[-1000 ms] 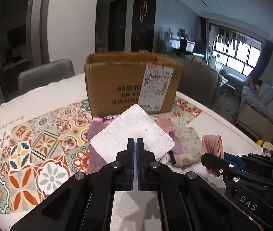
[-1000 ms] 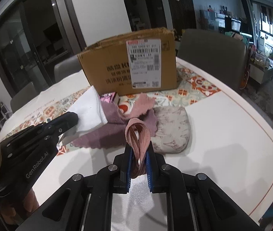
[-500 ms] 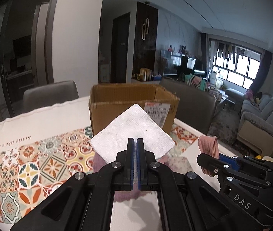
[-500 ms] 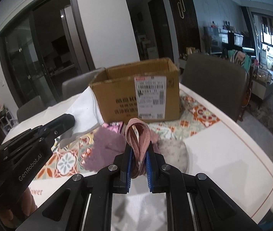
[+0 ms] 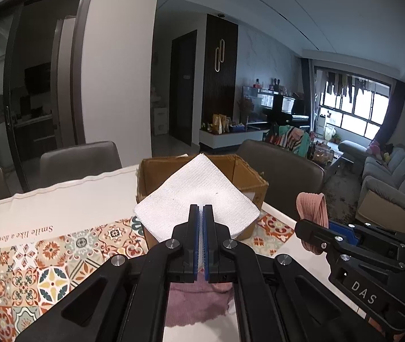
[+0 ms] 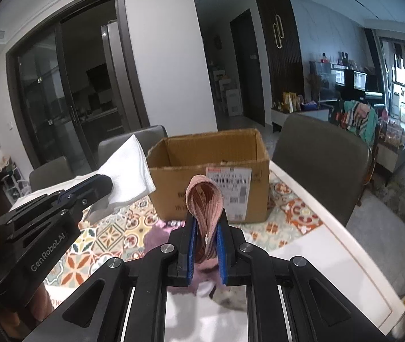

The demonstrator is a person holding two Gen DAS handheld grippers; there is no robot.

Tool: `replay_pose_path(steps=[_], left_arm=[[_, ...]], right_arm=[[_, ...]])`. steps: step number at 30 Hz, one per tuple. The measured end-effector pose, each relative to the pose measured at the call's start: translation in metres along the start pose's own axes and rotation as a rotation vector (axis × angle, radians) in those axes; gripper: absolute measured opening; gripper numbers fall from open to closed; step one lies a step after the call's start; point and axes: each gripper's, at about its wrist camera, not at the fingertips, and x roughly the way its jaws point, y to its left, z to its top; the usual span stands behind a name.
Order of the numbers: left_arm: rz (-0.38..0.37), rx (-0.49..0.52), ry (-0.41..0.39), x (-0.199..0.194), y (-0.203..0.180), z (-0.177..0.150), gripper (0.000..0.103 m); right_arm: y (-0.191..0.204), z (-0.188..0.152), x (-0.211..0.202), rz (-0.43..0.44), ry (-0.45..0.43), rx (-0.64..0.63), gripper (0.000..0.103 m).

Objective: Organize soft objects
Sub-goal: 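Lift and carry the elastic band and white cloth over the box with both tools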

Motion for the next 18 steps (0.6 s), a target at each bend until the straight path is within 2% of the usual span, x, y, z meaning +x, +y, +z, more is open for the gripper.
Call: replay_pose_path(steps=[13,18], left_arm=[[0.019,0.006,-0.019,0.023,0.001,0.034,0.004],[0.023,0.008,-0.025,0.032,0.004,0.038,0.004]], right_arm=[[-0.013,0.051,0.018,0.023,-0.016,-0.018,0.015],[-0.015,0.066,0.031,0.022,-0.026,-0.037,0.014]])
